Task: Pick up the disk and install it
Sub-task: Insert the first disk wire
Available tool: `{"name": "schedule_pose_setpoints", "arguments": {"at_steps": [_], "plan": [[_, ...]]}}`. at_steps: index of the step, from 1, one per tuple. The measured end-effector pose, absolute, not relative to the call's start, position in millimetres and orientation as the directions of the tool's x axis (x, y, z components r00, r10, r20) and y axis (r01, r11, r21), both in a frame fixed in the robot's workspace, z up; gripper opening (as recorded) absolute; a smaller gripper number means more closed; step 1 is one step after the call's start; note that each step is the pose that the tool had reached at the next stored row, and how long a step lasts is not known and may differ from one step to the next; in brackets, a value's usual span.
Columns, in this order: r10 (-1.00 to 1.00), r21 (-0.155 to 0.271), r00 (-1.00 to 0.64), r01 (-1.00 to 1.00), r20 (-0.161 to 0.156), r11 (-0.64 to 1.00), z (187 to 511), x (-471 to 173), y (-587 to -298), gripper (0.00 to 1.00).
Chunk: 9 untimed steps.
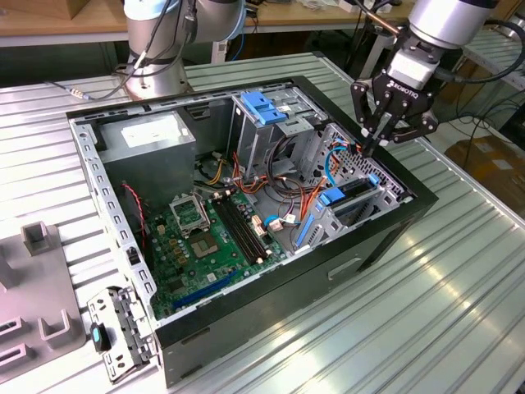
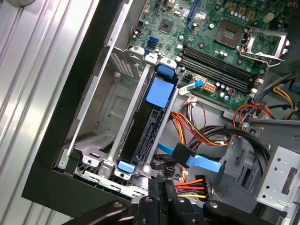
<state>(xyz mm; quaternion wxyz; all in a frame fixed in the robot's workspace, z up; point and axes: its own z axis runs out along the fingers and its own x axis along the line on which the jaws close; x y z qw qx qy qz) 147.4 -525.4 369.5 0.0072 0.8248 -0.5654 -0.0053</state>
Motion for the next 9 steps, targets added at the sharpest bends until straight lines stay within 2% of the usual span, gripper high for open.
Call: {"name": "schedule_pose_setpoints", "arguments": {"at_steps": [9], "plan": [[-0.958, 0.018, 0.285, -0.958, -0.001, -0.285, 368.2, 141.9, -525.4, 0.17]]}}
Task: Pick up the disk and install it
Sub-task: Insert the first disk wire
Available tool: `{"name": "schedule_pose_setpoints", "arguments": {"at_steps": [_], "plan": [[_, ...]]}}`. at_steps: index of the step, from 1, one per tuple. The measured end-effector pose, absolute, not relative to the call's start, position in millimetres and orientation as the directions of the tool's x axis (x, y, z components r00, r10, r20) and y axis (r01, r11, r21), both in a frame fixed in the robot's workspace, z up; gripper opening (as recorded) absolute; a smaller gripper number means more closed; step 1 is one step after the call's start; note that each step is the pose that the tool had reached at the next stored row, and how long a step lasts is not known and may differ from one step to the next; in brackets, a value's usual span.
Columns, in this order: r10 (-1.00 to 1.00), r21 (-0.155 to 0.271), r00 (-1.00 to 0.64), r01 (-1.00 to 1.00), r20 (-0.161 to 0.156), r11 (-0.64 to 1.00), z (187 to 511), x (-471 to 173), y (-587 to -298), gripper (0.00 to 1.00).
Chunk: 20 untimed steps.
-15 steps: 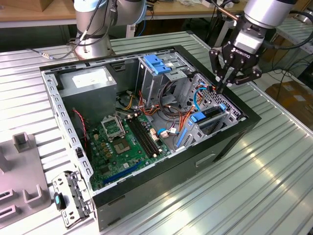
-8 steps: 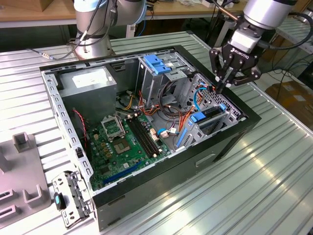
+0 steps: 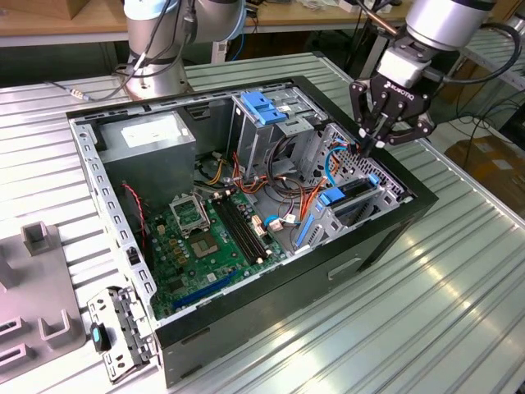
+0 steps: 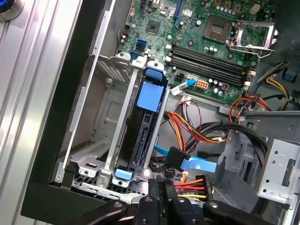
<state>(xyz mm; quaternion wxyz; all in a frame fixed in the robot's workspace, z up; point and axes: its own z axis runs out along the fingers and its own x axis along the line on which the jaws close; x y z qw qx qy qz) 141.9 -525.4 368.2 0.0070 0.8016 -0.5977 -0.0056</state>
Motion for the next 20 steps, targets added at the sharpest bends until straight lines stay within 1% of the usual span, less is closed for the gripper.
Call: {"name": "schedule_pose_setpoints", "arguments": {"at_steps": [13, 16, 20], "plan": [[-0.977, 0.018, 0.211, -0.977, -0.001, -0.211, 367.0, 133.7, -525.6, 0.17], [-0.989, 0.018, 0.150, -0.988, -0.001, -0.150, 366.1, 133.7, -525.6, 0.17], [-0.994, 0.018, 0.112, -0.994, -0.001, -0.112, 365.5, 133.7, -526.2, 0.17]]}}
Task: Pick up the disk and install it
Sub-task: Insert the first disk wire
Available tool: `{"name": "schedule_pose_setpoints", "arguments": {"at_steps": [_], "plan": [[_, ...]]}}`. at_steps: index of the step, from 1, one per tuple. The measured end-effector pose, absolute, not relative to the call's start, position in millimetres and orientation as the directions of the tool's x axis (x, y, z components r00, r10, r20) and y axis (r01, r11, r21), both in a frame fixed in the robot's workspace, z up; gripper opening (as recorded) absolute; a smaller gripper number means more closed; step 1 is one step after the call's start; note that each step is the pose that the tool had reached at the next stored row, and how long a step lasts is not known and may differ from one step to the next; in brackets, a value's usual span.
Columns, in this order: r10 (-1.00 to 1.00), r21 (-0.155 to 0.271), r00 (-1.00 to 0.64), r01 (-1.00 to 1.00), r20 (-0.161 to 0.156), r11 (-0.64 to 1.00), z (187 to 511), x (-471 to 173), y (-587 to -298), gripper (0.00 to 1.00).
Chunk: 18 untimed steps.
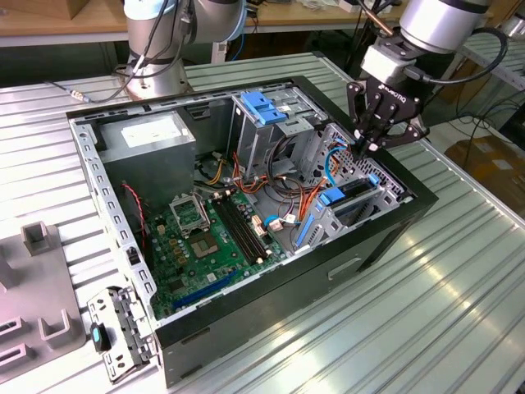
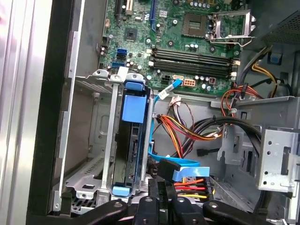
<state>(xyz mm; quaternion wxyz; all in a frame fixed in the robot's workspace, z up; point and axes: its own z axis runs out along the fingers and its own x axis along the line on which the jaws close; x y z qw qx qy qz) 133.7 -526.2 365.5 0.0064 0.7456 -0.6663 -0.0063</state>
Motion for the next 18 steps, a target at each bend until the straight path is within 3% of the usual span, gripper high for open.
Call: {"name": "schedule_pose_setpoints", "arguments": {"at_steps": [18], "plan": [[-0.999, 0.006, 0.036, -0.999, 0.000, -0.036, 357.4, 125.3, -535.6, 0.17]]}}
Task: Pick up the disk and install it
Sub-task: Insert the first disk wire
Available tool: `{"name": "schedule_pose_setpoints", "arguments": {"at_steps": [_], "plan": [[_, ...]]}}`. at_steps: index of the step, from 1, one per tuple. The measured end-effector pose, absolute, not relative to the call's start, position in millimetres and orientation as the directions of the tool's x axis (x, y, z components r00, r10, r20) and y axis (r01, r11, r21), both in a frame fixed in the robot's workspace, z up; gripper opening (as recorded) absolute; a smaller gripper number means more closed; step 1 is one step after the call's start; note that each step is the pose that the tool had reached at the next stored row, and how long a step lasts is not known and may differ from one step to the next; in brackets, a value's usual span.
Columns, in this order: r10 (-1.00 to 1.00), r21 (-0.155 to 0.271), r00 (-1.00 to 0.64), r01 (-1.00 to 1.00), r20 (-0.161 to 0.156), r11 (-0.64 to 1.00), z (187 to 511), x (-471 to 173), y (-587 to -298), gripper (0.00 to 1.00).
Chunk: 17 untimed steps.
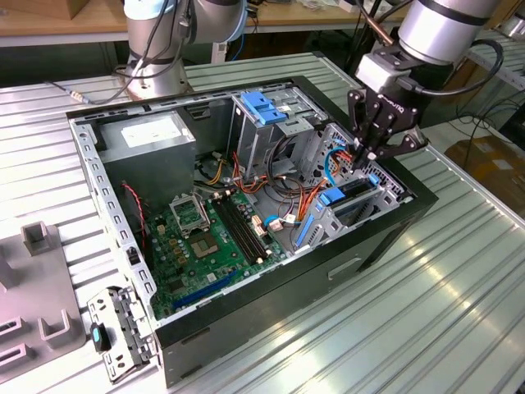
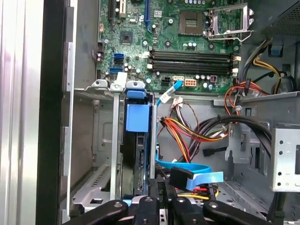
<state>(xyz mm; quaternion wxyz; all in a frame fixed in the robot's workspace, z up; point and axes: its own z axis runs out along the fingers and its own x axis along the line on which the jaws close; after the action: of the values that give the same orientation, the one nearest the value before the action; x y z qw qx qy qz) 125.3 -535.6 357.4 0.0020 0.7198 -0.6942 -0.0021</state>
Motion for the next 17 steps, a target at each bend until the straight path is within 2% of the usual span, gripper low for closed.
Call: {"name": "schedule_pose_setpoints", "arguments": {"at_steps": [17], "plan": [[-1.000, 0.005, 0.018, -1.000, 0.001, -0.018, 347, 121, -551, 0.17]]}}
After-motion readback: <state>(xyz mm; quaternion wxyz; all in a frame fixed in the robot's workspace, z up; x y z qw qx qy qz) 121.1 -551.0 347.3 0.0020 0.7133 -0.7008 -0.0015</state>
